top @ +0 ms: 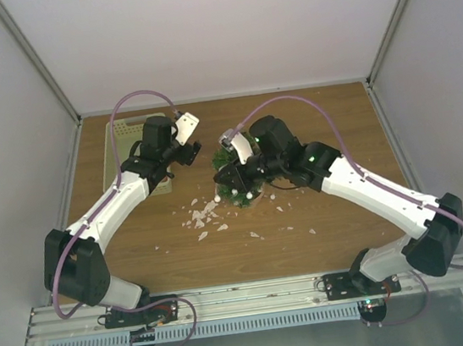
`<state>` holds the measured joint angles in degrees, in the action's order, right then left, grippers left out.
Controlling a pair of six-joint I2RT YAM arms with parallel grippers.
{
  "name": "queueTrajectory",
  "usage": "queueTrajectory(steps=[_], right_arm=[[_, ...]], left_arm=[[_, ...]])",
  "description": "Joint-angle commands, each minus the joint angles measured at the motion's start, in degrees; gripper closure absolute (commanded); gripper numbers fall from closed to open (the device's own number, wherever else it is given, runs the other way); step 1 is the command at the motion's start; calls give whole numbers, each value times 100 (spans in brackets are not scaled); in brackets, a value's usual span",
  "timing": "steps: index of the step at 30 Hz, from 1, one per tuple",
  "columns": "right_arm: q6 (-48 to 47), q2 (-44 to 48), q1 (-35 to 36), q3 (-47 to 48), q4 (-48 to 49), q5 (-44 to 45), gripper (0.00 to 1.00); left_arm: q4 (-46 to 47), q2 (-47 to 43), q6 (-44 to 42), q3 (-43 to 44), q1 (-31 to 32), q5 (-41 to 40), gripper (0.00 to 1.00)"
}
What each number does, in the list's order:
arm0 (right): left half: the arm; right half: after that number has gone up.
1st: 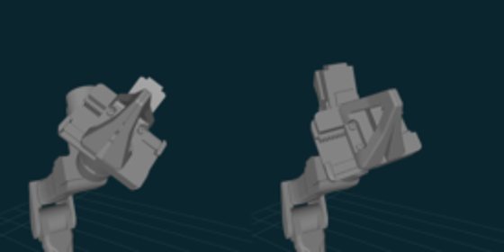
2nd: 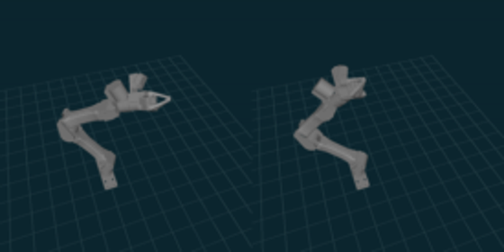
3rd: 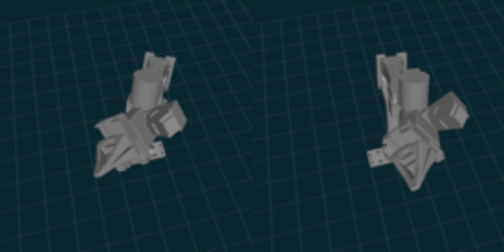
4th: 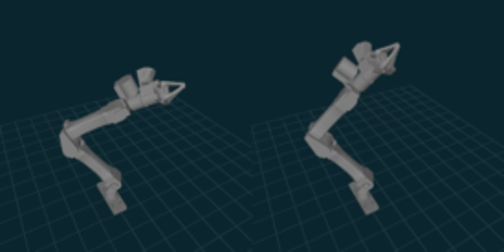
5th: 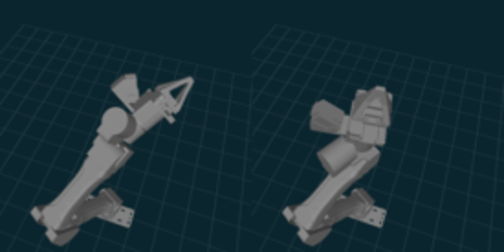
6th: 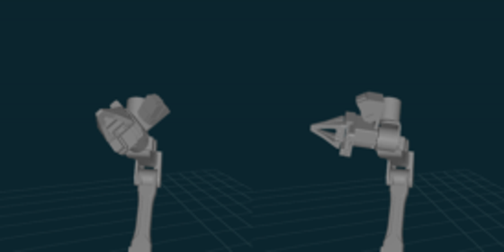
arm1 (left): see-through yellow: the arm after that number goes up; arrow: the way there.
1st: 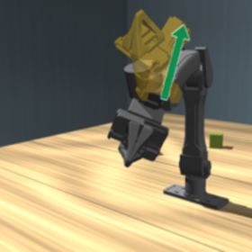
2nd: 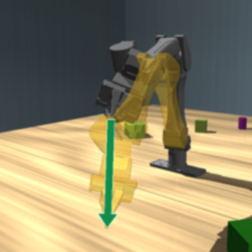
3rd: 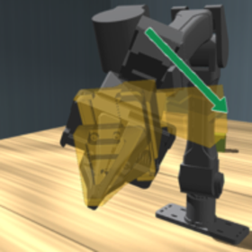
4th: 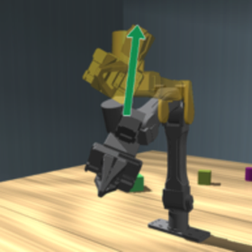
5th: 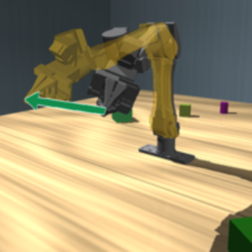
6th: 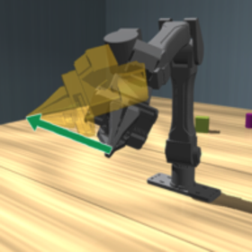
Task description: Decorate the small christmas tree
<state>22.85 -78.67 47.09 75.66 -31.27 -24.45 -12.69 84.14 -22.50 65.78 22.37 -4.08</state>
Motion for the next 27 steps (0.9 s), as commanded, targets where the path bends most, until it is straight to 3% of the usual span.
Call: queueTrajectory(steps=[1, 19, 27], right_arm=[[-28, -158, 90, 187, 198, 111, 91], [-230, -838, 291, 815, -33, 840, 88], [-265, -920, 403, 936, -97, 1173, 76]], left_arm=[[267, -183, 18, 14, -49, 20, 14], [294, -240, 20, -78, -48, 30, 14], [276, -301, 12, -92, -61, 36, 14]])
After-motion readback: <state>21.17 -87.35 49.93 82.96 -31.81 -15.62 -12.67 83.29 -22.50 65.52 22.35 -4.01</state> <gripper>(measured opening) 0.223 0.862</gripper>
